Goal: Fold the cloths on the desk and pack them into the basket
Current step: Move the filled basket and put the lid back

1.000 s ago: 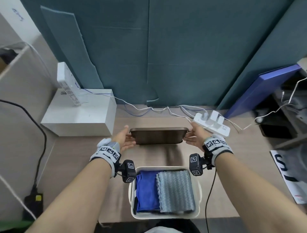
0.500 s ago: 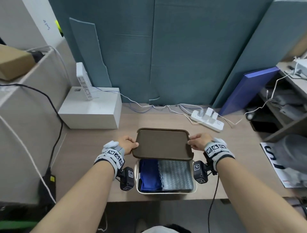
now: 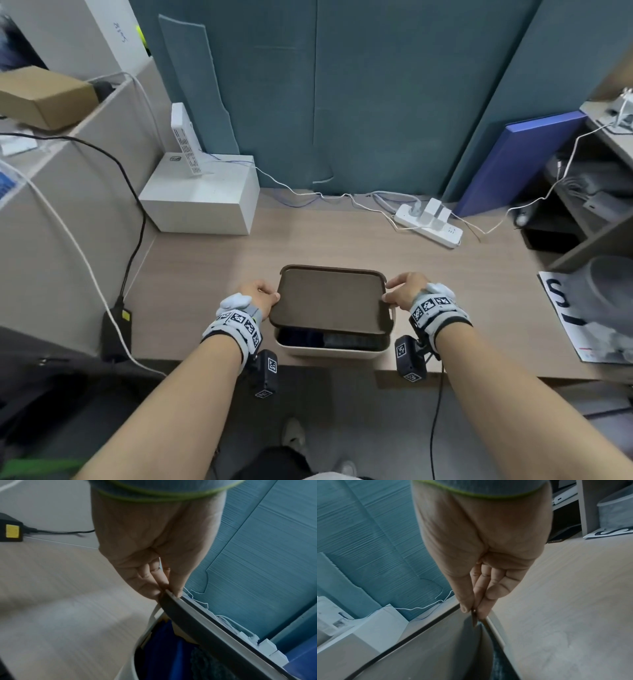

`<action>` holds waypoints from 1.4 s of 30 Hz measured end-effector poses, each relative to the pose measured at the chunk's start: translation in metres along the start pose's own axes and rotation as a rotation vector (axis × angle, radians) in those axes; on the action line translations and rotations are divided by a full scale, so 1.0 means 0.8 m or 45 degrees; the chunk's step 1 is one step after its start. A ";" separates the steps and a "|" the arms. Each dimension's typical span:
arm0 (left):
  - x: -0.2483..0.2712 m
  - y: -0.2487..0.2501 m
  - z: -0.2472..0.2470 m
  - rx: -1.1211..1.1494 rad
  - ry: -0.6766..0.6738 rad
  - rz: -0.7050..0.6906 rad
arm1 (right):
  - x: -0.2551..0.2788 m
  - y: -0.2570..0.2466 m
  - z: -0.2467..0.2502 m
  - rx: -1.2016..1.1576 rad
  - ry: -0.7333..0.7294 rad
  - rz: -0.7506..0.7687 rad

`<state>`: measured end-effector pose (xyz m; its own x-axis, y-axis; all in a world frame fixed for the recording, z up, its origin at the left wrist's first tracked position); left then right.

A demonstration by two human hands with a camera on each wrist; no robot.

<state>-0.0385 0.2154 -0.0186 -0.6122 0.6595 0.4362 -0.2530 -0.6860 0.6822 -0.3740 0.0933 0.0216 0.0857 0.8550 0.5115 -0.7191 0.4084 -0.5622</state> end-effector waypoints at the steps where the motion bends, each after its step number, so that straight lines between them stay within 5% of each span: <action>1: 0.012 0.004 0.003 -0.015 0.016 0.009 | 0.002 0.003 -0.002 0.001 0.003 -0.001; 17: 0.067 0.011 -0.001 -0.530 0.142 -0.003 | 0.003 0.029 -0.016 0.204 -0.066 0.031; 30: 0.071 0.028 -0.006 -0.805 0.086 -0.048 | 0.005 0.029 -0.031 0.411 -0.072 0.120; 42: -0.011 0.100 -0.016 -0.771 0.053 -0.056 | -0.075 -0.037 -0.016 0.462 -0.003 0.115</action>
<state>-0.0629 0.1505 0.0243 -0.6172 0.6872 0.3831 -0.6525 -0.7192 0.2388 -0.3489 0.0340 -0.0006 0.0096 0.8814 0.4724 -0.9214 0.1913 -0.3382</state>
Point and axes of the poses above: each hand's wrist, its own x-axis away from the middle knuckle, its own z-axis out of the back of the hand, y = z × x, the point moved 2 cm from there along -x, towards the middle knuckle, and after that the axes turned 4 degrees about y, right-handed, at the moved point
